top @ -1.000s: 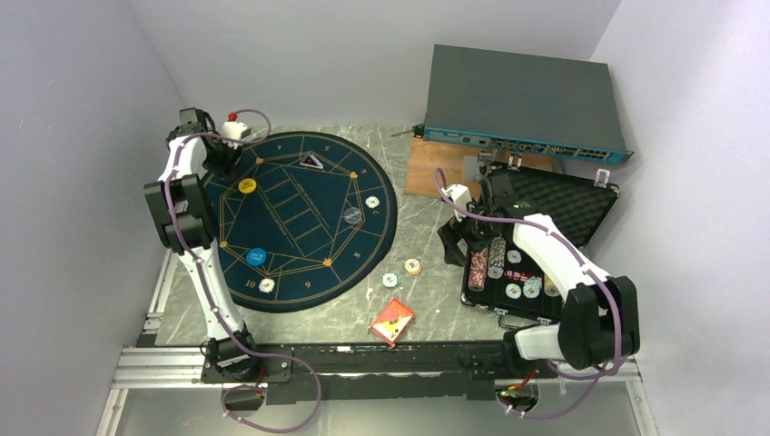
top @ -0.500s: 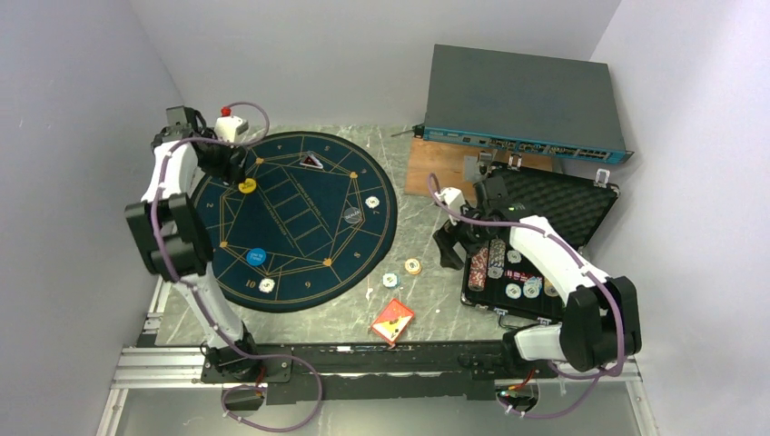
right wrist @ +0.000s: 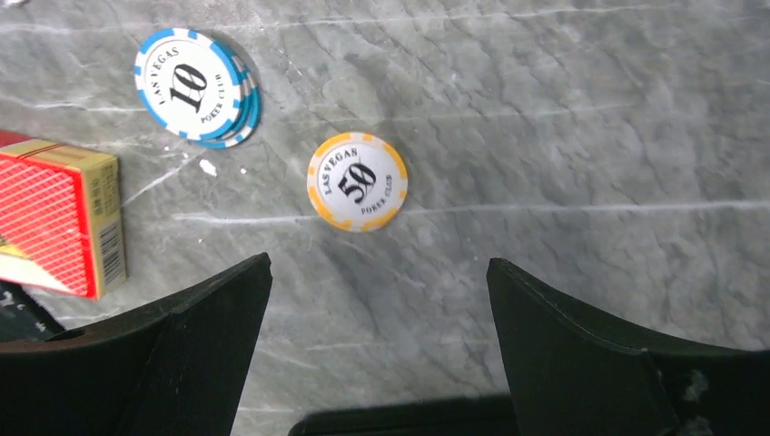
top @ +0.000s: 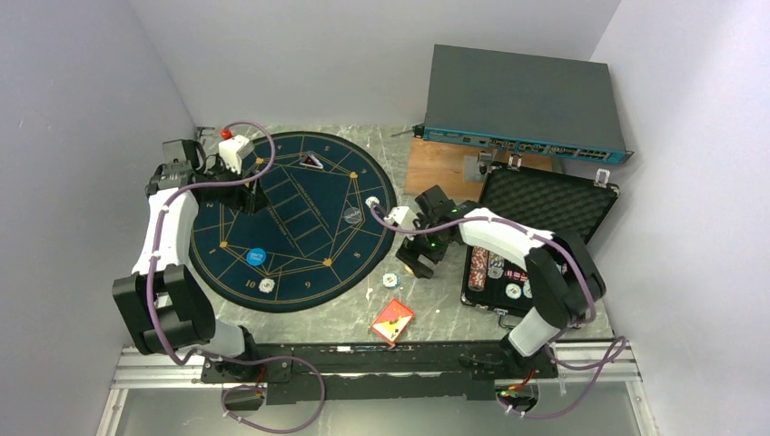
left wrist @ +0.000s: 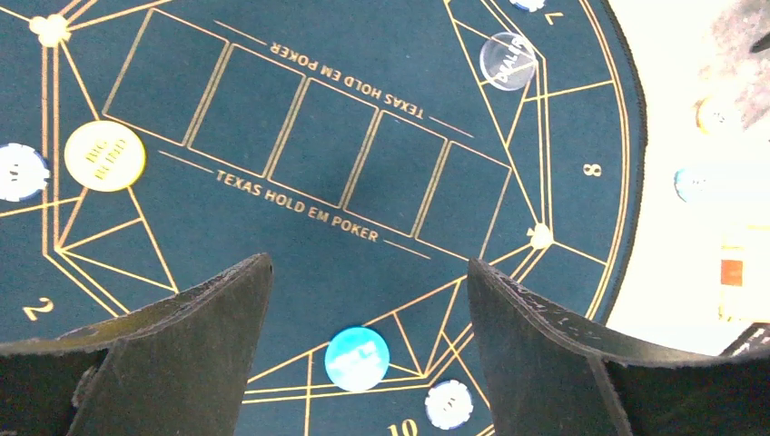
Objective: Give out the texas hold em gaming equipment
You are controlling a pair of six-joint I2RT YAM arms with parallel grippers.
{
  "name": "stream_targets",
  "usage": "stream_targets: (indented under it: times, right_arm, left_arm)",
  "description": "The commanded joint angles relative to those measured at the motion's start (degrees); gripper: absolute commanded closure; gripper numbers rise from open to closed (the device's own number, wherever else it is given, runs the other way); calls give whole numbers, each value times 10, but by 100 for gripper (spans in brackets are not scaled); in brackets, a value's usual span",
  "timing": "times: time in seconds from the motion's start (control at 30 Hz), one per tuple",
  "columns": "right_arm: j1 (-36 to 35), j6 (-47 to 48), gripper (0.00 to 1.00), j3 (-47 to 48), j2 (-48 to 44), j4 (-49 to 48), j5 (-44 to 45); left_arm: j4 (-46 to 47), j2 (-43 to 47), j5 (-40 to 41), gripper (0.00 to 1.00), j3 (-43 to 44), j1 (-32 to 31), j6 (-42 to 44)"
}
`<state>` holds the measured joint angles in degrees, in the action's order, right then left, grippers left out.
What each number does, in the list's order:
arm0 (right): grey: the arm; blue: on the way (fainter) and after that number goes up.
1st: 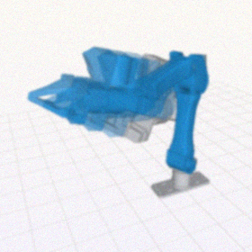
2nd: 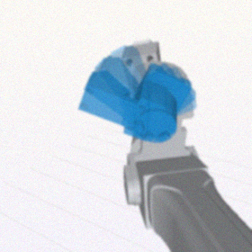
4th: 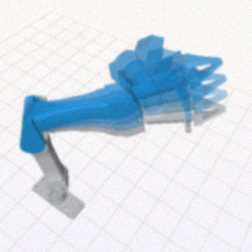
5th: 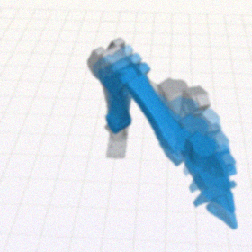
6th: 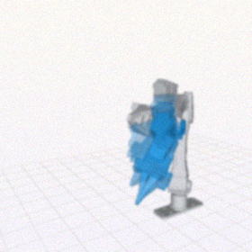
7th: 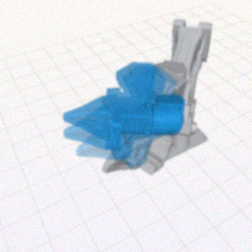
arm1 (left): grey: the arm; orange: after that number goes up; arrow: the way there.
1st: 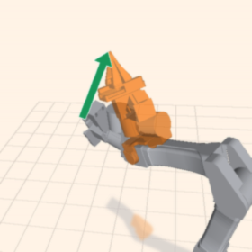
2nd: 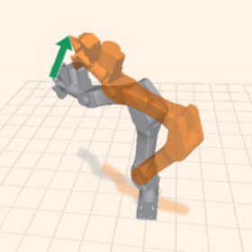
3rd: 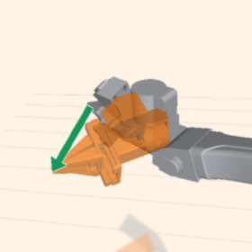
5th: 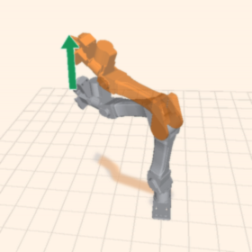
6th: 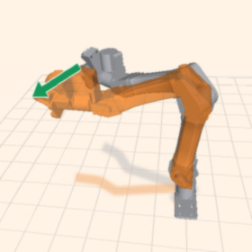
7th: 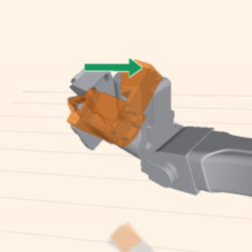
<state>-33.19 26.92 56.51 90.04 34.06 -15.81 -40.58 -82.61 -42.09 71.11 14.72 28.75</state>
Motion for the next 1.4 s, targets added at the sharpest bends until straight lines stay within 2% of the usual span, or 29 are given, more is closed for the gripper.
stream_targets:
  times: [0.0, 0.2, 0.37, 0.67, 0.8, 1.0, 1.07, 1.37]
  right_arm:
    - [-25, 15, 9, 38, 40, -26, 30]
    - [-45, 17, 9, 59, 80, -26, 37]
    - [-47, 25, 15, 66, 112, -14, 34]
    - [-47, 36, 39, 57, 133, 15, 22]
    - [-47, 39, 61, 55, 123, 22, 23]
    - [-47, 35, 85, 72, 109, 13, 21]
    - [-47, 35, 89, 78, 104, 11, 19]
    - [-47, 35, 95, 139, 108, 20, 10]
  left_arm:
    - [7, 49, -38, 16, -13, -6, -12]
    - [-5, 64, -26, 16, -23, -5, 3]
    - [-4, 68, -22, 16, -27, -5, 8]
    - [4, 61, -20, 16, -27, -4, 10]
    - [6, 58, -22, 16, -27, -3, 10]
    - [9, 48, -28, 16, -30, -3, 1]
    - [11, 46, -30, 16, -30, -1, -1]
    - [12, 27, -43, 16, -19, 12, -8]
